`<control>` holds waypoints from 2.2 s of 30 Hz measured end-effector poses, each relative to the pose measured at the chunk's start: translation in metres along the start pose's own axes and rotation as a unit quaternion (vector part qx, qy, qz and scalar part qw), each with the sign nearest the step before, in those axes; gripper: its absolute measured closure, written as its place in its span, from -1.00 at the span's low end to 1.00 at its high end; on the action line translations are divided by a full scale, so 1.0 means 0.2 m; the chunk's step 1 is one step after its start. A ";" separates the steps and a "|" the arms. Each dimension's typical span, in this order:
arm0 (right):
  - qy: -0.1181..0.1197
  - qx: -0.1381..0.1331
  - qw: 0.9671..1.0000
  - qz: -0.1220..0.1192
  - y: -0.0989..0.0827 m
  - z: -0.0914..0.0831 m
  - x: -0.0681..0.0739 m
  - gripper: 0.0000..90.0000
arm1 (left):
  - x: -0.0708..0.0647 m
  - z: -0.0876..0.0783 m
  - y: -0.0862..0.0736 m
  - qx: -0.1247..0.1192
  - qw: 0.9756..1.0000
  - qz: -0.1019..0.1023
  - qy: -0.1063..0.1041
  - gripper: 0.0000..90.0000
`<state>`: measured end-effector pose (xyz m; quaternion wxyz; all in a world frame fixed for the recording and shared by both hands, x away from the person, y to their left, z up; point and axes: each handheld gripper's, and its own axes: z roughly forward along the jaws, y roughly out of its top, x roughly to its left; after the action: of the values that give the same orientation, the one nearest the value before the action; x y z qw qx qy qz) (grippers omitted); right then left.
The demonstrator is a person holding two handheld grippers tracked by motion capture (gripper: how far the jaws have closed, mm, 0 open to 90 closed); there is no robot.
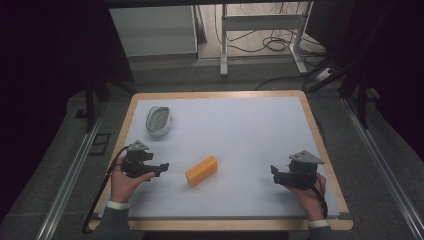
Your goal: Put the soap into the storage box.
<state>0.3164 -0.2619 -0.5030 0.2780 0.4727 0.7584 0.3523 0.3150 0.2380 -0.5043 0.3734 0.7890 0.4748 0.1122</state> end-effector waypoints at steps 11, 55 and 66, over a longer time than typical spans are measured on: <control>-0.011 -0.009 1.000 0.018 -0.03 -0.03 -0.05 -0.90 | 0.01 0.00 0.00 -0.001 1.000 -0.002 -0.007 -0.57; -0.012 0.001 0.999 0.047 -0.09 -0.05 -0.13 -0.88 | 0.01 -0.14 0.08 0.005 1.000 -0.003 -0.015 -0.58; -0.016 0.001 0.999 0.046 -0.09 -0.06 -0.14 -0.88 | -0.07 -0.19 0.16 -0.001 0.999 0.021 -0.037 -0.58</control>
<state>0.3082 -0.2971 -0.5077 0.2728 0.5129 0.7315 0.3570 0.3098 0.2366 -0.4528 0.3886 0.8022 0.4440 0.0913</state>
